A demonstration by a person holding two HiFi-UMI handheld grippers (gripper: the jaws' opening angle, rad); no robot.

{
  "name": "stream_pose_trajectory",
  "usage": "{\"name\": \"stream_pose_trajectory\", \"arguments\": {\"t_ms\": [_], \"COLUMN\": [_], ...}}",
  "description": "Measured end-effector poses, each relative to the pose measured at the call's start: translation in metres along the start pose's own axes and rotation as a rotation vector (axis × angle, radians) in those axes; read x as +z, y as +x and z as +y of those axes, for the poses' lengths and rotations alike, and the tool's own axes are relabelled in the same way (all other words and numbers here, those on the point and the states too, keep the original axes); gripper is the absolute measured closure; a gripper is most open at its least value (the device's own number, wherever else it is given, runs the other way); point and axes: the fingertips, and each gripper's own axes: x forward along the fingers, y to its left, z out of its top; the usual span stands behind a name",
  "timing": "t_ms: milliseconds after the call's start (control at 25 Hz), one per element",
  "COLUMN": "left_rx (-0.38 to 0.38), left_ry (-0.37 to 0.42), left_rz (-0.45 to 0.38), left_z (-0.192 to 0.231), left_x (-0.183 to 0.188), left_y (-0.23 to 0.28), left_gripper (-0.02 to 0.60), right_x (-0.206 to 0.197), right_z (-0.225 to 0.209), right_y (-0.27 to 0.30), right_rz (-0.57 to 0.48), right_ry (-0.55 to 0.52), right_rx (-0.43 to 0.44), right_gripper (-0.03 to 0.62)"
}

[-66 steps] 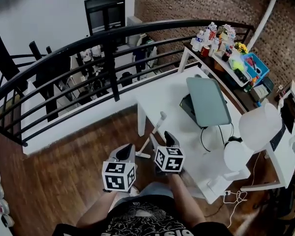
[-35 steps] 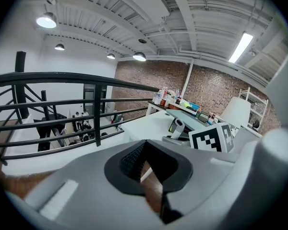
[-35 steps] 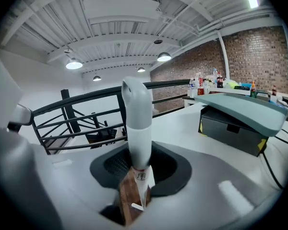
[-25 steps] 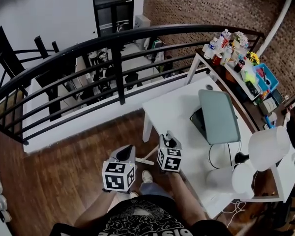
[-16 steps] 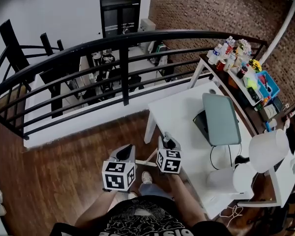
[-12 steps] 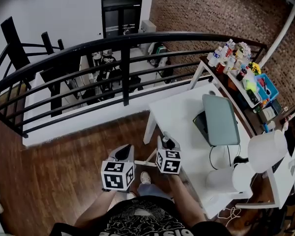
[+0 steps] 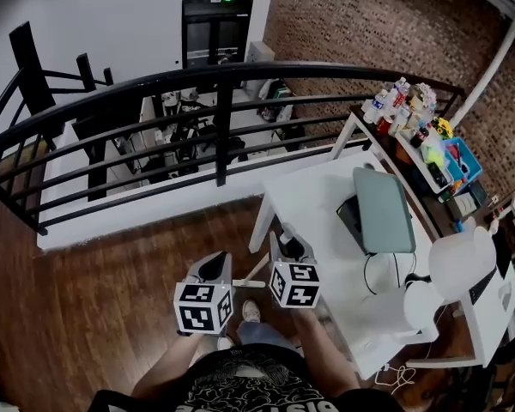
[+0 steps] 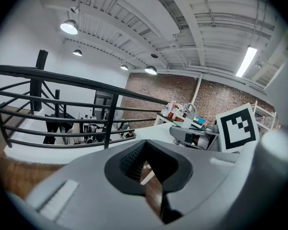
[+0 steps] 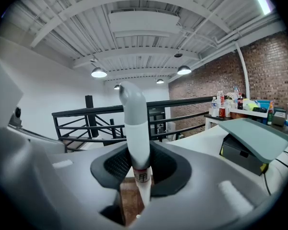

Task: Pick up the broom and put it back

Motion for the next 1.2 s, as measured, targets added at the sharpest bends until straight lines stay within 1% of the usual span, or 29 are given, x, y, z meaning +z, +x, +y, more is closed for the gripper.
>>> {"name": "stream_pose_trajectory", "arguments": {"t_ms": [240,520,680,920,1200], "left_rx": [0.035,0.09,0.124,0.193,0.261], "left_ry": [-0.019,-0.056,-0.078,-0.089,-0.129], "left_rz": [-0.06,-0.112,-0.125,-0.147,-0.161], "left_z": [0.013,0.037,0.051,0.075,0.109], "left_x": [0.016,0.028,0.026,0.027,0.029], "left_y": [-0.02,-0.043,-0.054,-0.07,-0.083], "left_gripper": [0.577,0.577,0.577,0.577,0.577], "right_x": [0.038,0.065,0.065,0.059,0.063], "right_z": [0.044,0.085,0.107,0.144,0.17], "right_y": [-0.011,-0.014,-0.011,0.002,0.024], "right_rz": [-0.071,-0.119,-0.117,-0.107,-0.115], "right_ry": [-0.025,-0.061,-0.072,-0.109,-0.111], "right_rx": [0.068,0.166,0.208,0.281,0.333], "right_gripper": [0.511,0.513,0.513,0.513,0.513]}}
